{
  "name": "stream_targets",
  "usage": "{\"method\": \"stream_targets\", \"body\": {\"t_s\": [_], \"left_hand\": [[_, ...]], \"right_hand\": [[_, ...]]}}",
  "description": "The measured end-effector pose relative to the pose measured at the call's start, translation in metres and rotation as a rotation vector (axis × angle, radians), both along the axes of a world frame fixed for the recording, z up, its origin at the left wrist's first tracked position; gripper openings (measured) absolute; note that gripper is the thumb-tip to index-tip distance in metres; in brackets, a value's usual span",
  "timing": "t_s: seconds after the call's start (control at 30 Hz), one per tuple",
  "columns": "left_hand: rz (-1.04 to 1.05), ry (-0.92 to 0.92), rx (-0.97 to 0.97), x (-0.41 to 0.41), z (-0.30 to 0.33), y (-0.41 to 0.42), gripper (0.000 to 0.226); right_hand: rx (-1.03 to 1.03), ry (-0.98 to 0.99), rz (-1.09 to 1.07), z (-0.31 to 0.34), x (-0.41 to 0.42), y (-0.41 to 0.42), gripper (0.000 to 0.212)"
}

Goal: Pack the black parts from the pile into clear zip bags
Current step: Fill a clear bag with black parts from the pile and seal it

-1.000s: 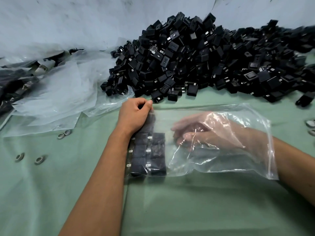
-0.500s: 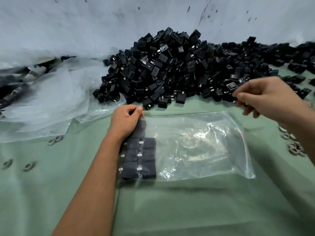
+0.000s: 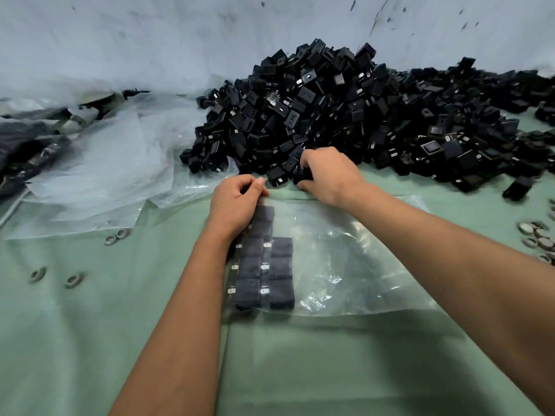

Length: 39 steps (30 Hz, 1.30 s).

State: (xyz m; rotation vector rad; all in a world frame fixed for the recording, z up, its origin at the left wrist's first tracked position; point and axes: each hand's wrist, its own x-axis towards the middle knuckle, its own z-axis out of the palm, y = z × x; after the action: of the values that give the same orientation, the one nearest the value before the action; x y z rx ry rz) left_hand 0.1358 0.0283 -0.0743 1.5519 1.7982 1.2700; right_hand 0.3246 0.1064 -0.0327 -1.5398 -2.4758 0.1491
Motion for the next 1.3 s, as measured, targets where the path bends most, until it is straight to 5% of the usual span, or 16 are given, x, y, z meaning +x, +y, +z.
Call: {"method": "stream_targets", "body": {"t_s": [0.23,0.37,0.47,0.6,0.83,1.03,1.13,1.3], "left_hand": [[0.023,-0.022,-0.002,0.002,0.008,-0.002,0.033],[0.007,0.153,0.043,0.021,0.033,-0.005,0.029],[-0.109,0.234,0.114,0.056,0.056,-0.011,0.021],[-0.434,0.43,0.178,0.13,0.074,-0.013,0.008],[-0.78,0.872,-0.018,0.201,0.075,-0.017,0.052],[-0.696,0.815,0.054,0.181,0.087,-0.025,0.015],[-0.668,0.769,0.104,0.173,0.096,-0.033,0.012],[-0.694,0.701,0.146,0.168,0.112,-0.044,0.012]], "right_hand": [[0.013,0.603,-0.159,0.025,0.063,-0.016,0.027],[-0.229,0.783,-0.261,0.026,0.14,-0.039,0.017],[-0.291,0.769,-0.313,0.013,0.183,-0.064,0.006],[-0.323,0.806,-0.364,0.002,0.211,-0.093,0.017],[-0.448,0.912,-0.262,0.001,0.221,-0.116,0.032],[-0.708,0.955,-0.08,0.01,0.219,-0.116,0.034],[-0.864,0.814,0.127,0.015,0.206,-0.113,0.031],[-0.844,0.576,0.278,0.025,0.177,-0.107,0.018]]}}
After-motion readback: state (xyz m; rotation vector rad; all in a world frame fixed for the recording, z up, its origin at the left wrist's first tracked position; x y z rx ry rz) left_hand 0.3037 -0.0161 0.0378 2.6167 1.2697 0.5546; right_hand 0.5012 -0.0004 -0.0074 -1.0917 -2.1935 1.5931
